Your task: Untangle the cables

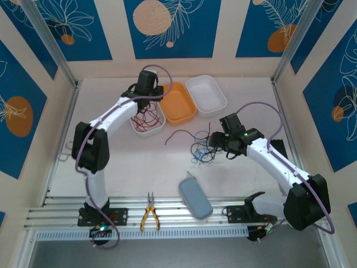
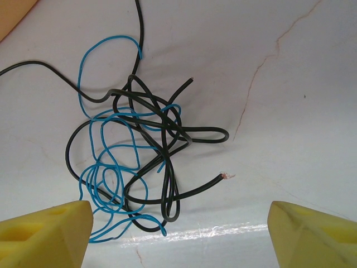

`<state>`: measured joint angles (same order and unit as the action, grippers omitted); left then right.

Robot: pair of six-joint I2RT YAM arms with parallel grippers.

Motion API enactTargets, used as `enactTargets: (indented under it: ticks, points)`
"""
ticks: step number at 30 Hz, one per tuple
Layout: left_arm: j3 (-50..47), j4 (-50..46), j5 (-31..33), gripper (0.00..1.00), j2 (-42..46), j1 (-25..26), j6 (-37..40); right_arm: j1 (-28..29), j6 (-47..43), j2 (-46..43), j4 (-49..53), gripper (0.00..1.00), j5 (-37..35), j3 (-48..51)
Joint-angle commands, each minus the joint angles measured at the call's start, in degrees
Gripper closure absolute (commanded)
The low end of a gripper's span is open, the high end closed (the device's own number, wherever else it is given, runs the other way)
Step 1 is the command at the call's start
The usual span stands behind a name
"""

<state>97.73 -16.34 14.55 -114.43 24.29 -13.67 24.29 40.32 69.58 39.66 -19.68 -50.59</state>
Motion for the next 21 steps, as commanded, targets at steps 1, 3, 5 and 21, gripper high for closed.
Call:
enactTargets:
  ticks: [1, 3, 5, 21]
  points:
    - [8.46, -8.09, 1.9, 0.43, -5.71, -1.17, -0.13, -0.3, 0.2, -0.67, -0.86, 0.18, 0.53, -0.94]
    - [13.6, -11.21, 1.04, 0.48, -9.43, -1.44, -0.13, -0.38, 0.46, -0.35, -1.41, 0.17, 0.48, -0.61]
    - [17.0, -12.98, 0.09, 0.54, -11.94, -1.54, -0.74, -0.49, 0.66, 0.09, -1.68, 0.17, 0.5, -0.44]
    - [19.56, -14.13, 0.21, 0.56, -18.19, -1.6, -1.61, -0.65, 0.82, 1.38, -2.22, 0.17, 1.36, -0.22]
